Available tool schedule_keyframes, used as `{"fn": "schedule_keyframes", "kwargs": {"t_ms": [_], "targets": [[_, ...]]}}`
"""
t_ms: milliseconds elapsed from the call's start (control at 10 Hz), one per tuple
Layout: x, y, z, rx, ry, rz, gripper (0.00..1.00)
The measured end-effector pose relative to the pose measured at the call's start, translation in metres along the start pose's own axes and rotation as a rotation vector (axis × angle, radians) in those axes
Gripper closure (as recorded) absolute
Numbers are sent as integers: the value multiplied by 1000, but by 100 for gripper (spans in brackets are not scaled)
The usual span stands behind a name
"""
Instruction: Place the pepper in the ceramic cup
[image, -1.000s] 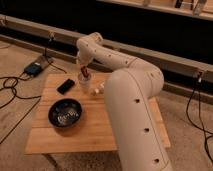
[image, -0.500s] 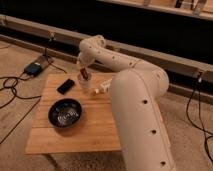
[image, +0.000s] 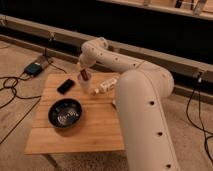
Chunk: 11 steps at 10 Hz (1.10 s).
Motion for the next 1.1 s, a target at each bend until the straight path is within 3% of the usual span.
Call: {"fn": "schedule_keyframes", "kwargs": {"t_ms": [1100], "targets": [[13,-6,-11,14,-9,26,20]]}}
